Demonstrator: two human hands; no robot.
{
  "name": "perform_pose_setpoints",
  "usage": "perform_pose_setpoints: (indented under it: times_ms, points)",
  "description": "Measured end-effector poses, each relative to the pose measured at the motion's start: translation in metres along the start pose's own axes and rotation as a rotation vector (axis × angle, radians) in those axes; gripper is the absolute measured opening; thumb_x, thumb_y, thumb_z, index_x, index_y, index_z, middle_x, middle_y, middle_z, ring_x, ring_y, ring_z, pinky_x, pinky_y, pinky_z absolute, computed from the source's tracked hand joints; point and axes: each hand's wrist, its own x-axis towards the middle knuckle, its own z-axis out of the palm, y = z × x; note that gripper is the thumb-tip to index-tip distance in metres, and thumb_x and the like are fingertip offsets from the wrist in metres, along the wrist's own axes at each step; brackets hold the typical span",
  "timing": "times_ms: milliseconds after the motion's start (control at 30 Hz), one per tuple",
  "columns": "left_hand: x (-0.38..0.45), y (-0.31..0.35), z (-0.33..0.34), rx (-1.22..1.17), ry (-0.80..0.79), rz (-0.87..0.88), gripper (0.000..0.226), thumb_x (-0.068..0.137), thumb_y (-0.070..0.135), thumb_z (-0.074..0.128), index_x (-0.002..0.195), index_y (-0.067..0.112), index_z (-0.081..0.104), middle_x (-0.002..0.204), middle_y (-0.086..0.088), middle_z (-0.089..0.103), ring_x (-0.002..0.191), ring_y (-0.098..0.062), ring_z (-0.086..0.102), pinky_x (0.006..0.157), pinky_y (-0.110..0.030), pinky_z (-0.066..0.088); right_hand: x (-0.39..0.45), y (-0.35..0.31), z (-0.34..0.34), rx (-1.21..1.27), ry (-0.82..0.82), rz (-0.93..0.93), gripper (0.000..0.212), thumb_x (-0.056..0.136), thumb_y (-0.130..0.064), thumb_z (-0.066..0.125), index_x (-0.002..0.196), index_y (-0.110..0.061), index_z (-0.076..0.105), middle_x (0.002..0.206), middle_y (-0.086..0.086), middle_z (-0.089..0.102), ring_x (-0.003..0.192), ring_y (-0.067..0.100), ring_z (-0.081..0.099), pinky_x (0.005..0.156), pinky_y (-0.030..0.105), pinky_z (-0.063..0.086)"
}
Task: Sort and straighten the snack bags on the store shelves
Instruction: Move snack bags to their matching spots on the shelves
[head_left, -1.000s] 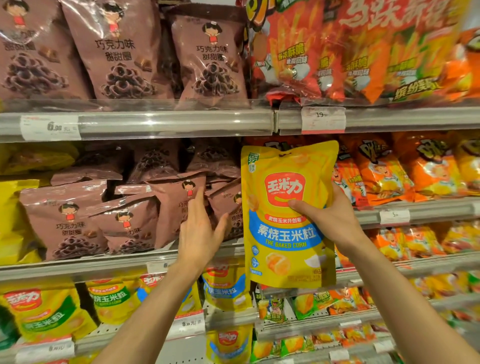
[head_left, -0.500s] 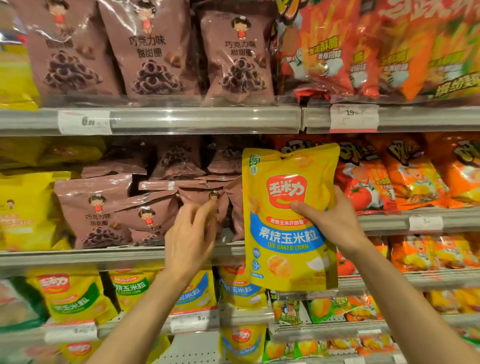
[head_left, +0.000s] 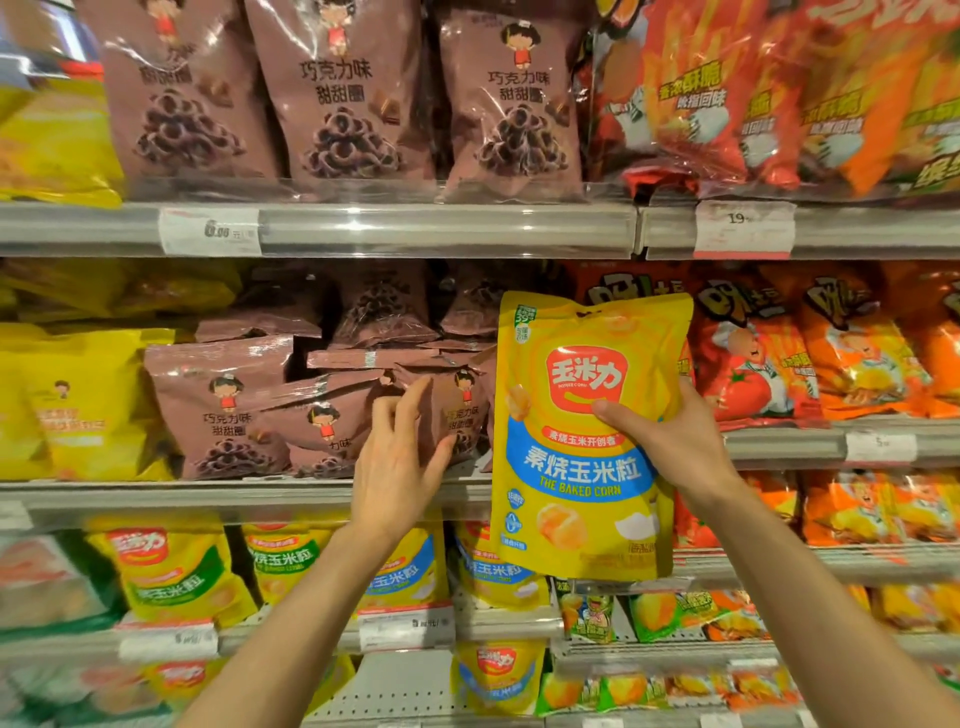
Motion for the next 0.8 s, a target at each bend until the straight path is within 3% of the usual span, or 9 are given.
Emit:
perform_pose_setpoints:
  times_ms: [133,267,333,433,500,600,700,800]
  points:
    - [-0.013,-0.003,-0.015,-0.067,0.041,0.016,0.069,0.096,0.026,0.069,0.155,0.026,0.034,0.109,0.001,0.044,0.077,-0.010,0.049,0.067,-0.034,0.050,-0.003,0.003,-0.004,0.014,-0.008,-0.004,0.058,0.077,-0.021,0.088,0.124,-0.036,0.059,0.116,-0.006,0.076,0.100,0.014,0.076,0.085,0.040,0.060]
    - [-0.027,0.015,-0.016,-0.156,0.108,-0.006,0.040,0.096,0.026,0.068,0.133,0.021,0.055,0.098,0.003,0.050,0.079,-0.005,0.048,0.069,-0.027,0.042,-0.006,0.004,-0.005,0.045,-0.023,-0.001,0.059,0.079,-0.019,0.087,0.129,-0.032,0.059,0.116,-0.006,0.076,0.099,0.014,0.076,0.083,0.037,0.061]
    - [-0.033,0.028,-0.009,-0.231,0.047,-0.033,0.030,0.094,0.040,0.067,0.119,0.024,0.061,0.094,0.008,0.055,0.081,-0.005,0.056,0.070,-0.027,0.047,-0.009,0.004,-0.006,0.062,-0.025,0.007,0.058,0.079,-0.018,0.086,0.129,-0.031,0.058,0.115,-0.005,0.076,0.099,0.015,0.076,0.082,0.036,0.061]
    - [-0.036,0.051,0.005,-0.411,-0.146,-0.199,0.048,0.087,0.052,0.074,0.126,0.028,0.059,0.109,0.012,0.063,0.094,0.000,0.064,0.080,-0.021,0.052,-0.012,0.005,-0.008,0.074,-0.037,0.011,0.052,0.081,-0.016,0.085,0.123,-0.034,0.060,0.113,-0.007,0.077,0.099,0.015,0.076,0.078,0.031,0.062]
    - [-0.032,0.067,0.011,-0.607,-0.315,-0.332,0.065,0.081,0.057,0.076,0.135,0.030,0.051,0.118,0.015,0.068,0.105,0.002,0.066,0.090,-0.027,0.056,-0.016,0.005,-0.010,0.079,-0.047,0.012,0.048,0.081,-0.013,0.084,0.118,-0.034,0.062,0.108,-0.010,0.079,0.098,0.014,0.077,0.075,0.027,0.063]
    - [-0.025,0.082,0.021,-0.860,-0.423,-0.454,0.068,0.077,0.050,0.079,0.135,0.025,0.051,0.123,0.010,0.072,0.112,-0.005,0.069,0.103,-0.042,0.054,-0.020,0.007,-0.015,0.083,-0.061,0.029,0.050,0.077,-0.016,0.085,0.118,-0.034,0.062,0.109,-0.009,0.079,0.099,0.016,0.076,0.081,0.034,0.063]
    - [-0.026,0.092,0.025,-0.887,-0.439,-0.445,0.064,0.080,0.046,0.084,0.133,0.025,0.055,0.126,0.007,0.072,0.114,-0.017,0.070,0.101,-0.053,0.054,-0.024,0.012,-0.022,0.079,-0.058,0.038,0.052,0.075,-0.019,0.086,0.119,-0.034,0.062,0.112,-0.005,0.078,0.099,0.016,0.076,0.083,0.038,0.062]
    - [-0.033,0.100,0.027,-0.912,-0.413,-0.492,0.056,0.081,0.035,0.081,0.130,0.021,0.056,0.120,0.004,0.076,0.107,-0.027,0.074,0.093,-0.063,0.055,-0.027,0.017,-0.029,0.073,-0.056,0.035,0.052,0.072,-0.021,0.088,0.114,-0.038,0.061,0.106,-0.011,0.078,0.095,0.010,0.076,0.077,0.029,0.063]
